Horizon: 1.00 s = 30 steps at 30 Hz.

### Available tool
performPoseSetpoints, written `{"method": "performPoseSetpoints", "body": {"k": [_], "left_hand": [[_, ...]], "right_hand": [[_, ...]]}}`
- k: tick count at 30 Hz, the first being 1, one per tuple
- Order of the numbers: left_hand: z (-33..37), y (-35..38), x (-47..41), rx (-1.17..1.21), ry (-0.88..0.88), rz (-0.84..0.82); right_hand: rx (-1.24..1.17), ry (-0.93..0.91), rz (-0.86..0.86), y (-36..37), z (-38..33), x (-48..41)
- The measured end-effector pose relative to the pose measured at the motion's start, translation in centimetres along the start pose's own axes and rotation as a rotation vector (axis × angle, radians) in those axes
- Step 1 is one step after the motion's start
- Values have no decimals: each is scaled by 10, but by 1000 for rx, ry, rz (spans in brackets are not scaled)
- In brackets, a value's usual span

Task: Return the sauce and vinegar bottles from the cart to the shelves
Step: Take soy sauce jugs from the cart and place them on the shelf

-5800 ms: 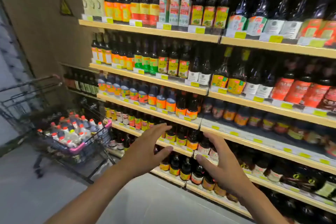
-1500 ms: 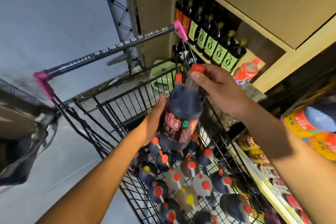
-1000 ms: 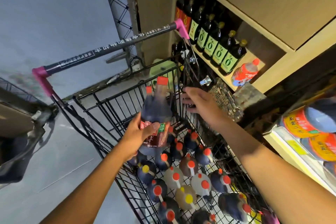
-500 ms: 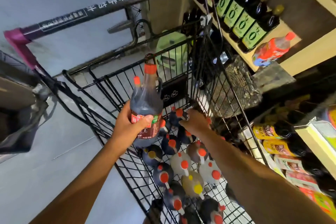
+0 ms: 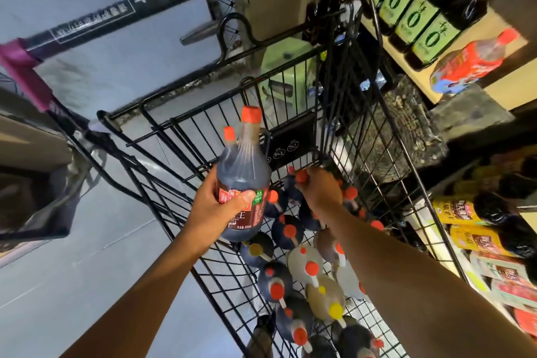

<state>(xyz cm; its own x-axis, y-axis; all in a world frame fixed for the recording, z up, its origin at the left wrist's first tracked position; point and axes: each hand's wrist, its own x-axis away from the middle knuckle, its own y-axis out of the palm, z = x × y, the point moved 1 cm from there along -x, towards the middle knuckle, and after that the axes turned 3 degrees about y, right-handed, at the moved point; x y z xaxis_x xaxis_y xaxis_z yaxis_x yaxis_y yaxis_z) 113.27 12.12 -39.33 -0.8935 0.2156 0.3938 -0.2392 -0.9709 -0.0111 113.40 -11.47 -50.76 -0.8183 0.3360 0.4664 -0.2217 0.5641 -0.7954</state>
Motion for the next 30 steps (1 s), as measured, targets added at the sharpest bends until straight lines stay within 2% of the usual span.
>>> {"method": "performPoseSetpoints", "body": {"k": [7,18,22,30], "left_hand": [[2,2,5,10,-11,-14],[29,14,23,74,-23,-58],[51,23,36,108,-32,-86],[93,50,61,181,-72,-156]], "right_hand": [[-254,-125,26,-19,14,3],[-704,-374,151,-150,-5,52],[-1003,-354,189,-206,-21,80],[-1247,-291,165,-263,-36,133]]}}
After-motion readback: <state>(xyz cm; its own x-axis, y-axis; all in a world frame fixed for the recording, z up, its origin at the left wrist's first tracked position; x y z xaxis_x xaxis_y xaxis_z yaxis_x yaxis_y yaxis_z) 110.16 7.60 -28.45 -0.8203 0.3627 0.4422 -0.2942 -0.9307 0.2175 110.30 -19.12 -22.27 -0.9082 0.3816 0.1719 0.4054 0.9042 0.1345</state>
